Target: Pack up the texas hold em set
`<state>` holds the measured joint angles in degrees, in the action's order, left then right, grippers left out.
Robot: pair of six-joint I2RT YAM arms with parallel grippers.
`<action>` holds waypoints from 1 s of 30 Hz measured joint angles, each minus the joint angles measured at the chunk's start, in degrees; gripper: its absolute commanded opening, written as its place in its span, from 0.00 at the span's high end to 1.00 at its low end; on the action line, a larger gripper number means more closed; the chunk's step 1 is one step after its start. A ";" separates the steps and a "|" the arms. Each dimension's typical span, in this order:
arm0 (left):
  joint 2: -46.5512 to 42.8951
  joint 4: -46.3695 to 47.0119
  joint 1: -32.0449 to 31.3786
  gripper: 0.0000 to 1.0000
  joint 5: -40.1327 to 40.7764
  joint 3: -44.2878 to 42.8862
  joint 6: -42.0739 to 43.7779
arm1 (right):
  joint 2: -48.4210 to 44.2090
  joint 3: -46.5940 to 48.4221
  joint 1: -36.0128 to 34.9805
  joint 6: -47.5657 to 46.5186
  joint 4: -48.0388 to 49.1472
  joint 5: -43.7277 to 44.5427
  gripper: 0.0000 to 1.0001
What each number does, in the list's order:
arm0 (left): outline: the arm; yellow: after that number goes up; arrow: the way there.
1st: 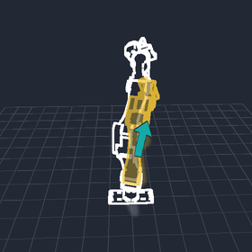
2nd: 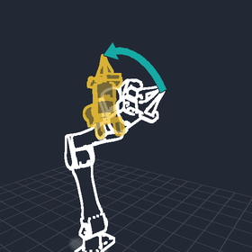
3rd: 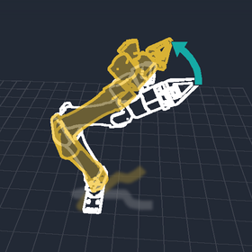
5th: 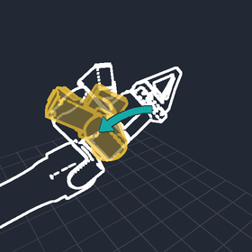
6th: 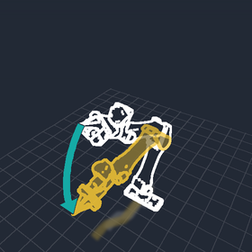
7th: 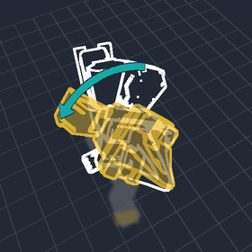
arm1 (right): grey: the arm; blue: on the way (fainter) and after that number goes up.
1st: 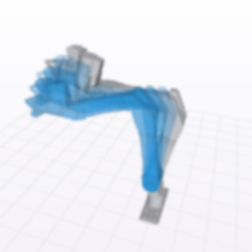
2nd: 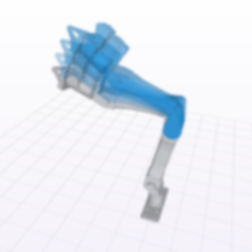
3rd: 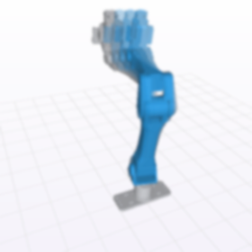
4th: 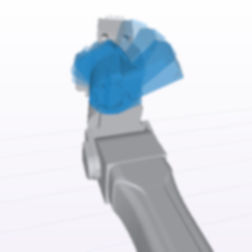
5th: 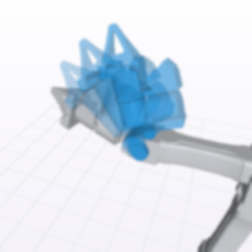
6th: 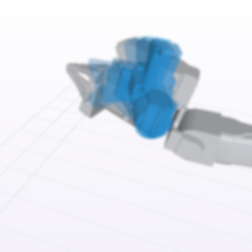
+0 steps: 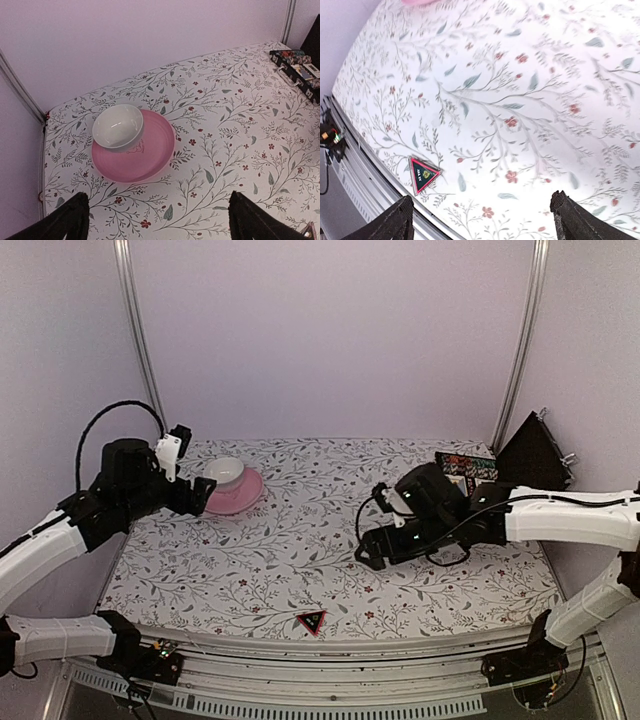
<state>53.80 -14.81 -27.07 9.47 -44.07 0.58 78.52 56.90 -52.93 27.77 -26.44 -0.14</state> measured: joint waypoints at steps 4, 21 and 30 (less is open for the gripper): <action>-1.57 0.13 0.31 0.03 0.44 0.00 -0.17 | 13.25 7.91 -11.06 2.95 -1.60 3.26 0.04; -2.47 0.13 0.63 0.03 1.53 0.00 -0.74 | 36.20 25.64 -21.33 -1.46 -7.72 6.10 0.03; -2.36 0.11 0.63 0.03 1.55 0.00 -0.90 | 40.22 27.10 -22.47 -2.19 -8.74 6.58 0.04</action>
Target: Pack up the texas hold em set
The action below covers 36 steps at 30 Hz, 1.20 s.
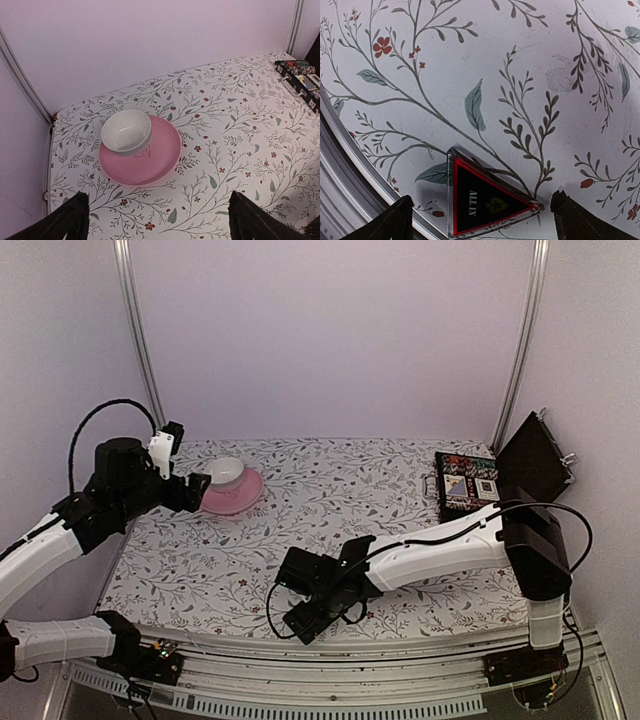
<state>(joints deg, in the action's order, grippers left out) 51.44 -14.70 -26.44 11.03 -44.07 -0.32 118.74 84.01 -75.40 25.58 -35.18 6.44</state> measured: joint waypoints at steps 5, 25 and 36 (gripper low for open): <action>0.13 0.00 0.00 0.03 0.00 0.00 -0.17 | 0.68 0.04 -0.20 -0.28 -0.50 0.87 0.07; 0.33 0.00 0.11 0.03 -0.07 0.00 -0.35 | 1.64 1.11 -0.79 -0.85 -1.25 2.34 0.27; 0.33 0.00 0.26 0.03 -0.09 0.00 -0.37 | 1.66 1.11 -0.81 -0.02 -1.25 2.82 0.38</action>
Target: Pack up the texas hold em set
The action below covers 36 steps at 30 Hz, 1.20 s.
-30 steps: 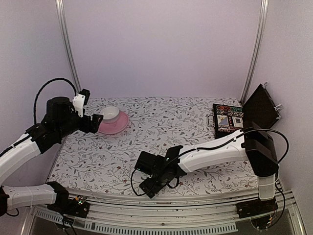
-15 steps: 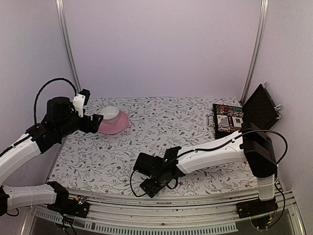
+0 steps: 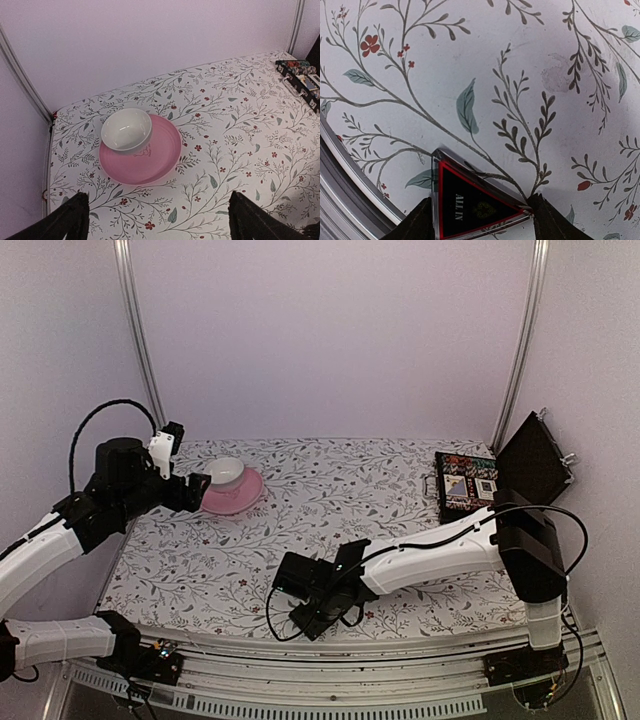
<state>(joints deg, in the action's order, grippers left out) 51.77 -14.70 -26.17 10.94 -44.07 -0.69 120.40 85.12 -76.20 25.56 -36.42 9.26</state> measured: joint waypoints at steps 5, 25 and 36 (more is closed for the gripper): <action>0.00 -0.02 0.00 0.03 0.00 0.00 0.00 | -0.02 0.00 -0.17 0.59 0.00 0.90 0.40; 0.35 -0.15 0.13 0.03 0.00 0.00 -0.02 | -17.33 -12.28 21.97 -1.57 3.32 4.66 0.45; 0.46 -0.15 0.22 0.03 -0.20 0.00 -0.42 | -21.77 -16.11 50.97 -8.31 7.67 2.27 0.45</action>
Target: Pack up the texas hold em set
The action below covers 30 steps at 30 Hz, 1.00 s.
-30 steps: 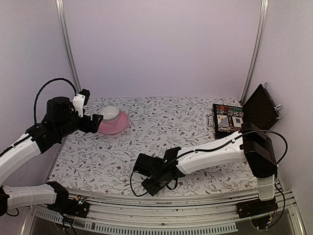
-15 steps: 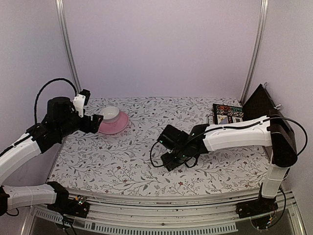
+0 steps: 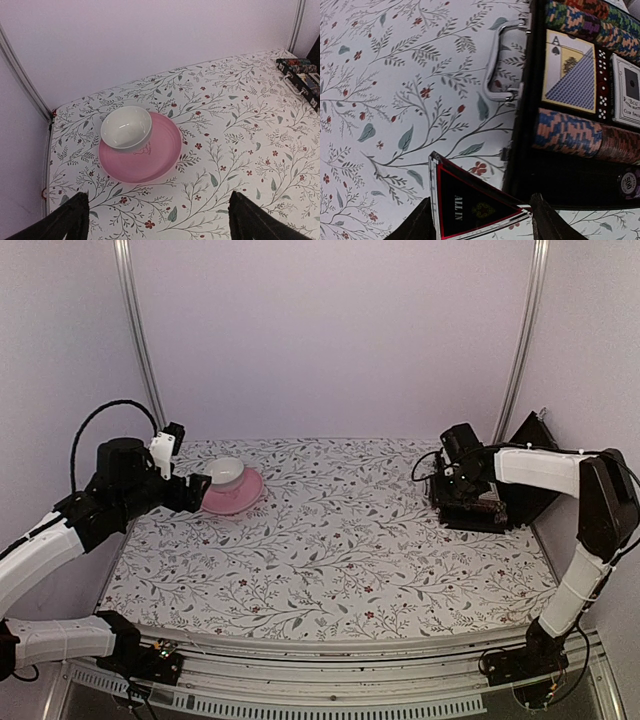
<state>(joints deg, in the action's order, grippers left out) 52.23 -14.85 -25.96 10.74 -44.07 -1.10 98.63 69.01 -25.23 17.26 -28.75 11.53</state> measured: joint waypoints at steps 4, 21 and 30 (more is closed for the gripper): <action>0.26 -0.02 0.02 0.03 0.02 0.00 0.00 | 0.39 1.03 7.80 -1.53 0.44 -2.69 0.46; 0.42 -0.02 0.15 0.03 -0.85 0.00 -0.09 | 14.69 12.96 17.75 -2.34 2.27 -8.87 0.46; 0.94 -0.02 0.22 0.03 -1.27 0.00 -0.46 | 19.78 19.17 17.86 -4.04 2.03 -9.09 0.45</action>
<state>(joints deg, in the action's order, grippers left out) 53.17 -14.87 -25.74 9.47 -44.07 -1.56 118.41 88.18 -7.38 13.21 -26.72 2.44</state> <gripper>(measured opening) 0.971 0.589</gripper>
